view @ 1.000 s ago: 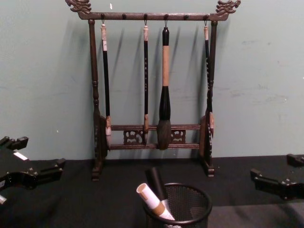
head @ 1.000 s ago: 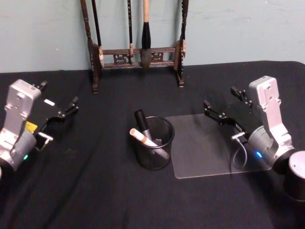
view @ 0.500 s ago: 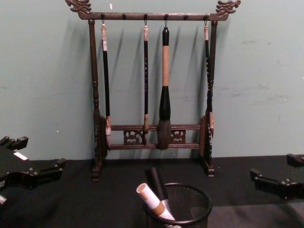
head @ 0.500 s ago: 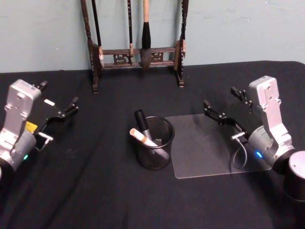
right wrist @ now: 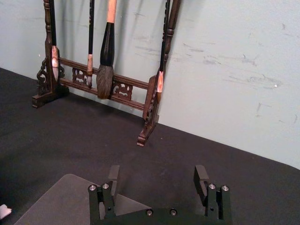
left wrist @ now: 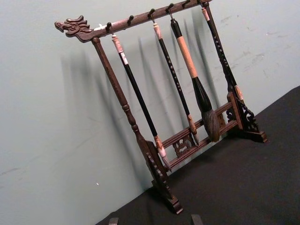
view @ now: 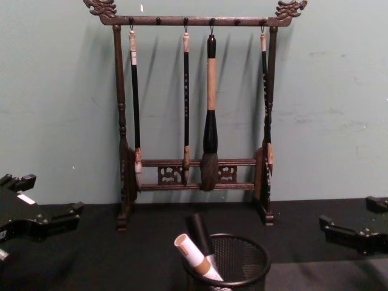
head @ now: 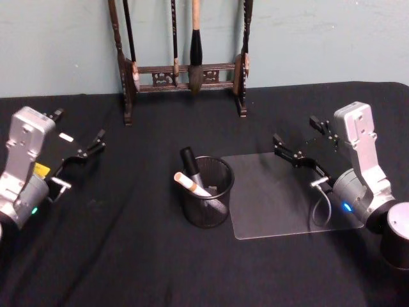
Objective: Pick up the water-based marker from the table and place it into the pen holder.
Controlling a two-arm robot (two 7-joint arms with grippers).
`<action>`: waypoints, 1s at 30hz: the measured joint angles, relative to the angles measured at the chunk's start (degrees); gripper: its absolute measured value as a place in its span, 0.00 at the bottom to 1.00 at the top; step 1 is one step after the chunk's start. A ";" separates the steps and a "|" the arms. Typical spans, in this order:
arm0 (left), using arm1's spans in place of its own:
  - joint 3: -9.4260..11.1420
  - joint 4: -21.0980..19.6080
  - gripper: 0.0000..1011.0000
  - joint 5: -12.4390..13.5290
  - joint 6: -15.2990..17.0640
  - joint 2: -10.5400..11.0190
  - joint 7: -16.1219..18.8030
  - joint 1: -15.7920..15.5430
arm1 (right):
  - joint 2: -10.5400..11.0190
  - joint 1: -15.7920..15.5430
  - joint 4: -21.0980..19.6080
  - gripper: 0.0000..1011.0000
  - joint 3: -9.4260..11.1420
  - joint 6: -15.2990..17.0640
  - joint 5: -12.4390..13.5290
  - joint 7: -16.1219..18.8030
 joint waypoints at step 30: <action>0.00 0.00 0.99 0.00 0.00 0.00 0.00 0.00 | 0.00 0.00 0.00 0.99 0.00 0.00 0.00 0.00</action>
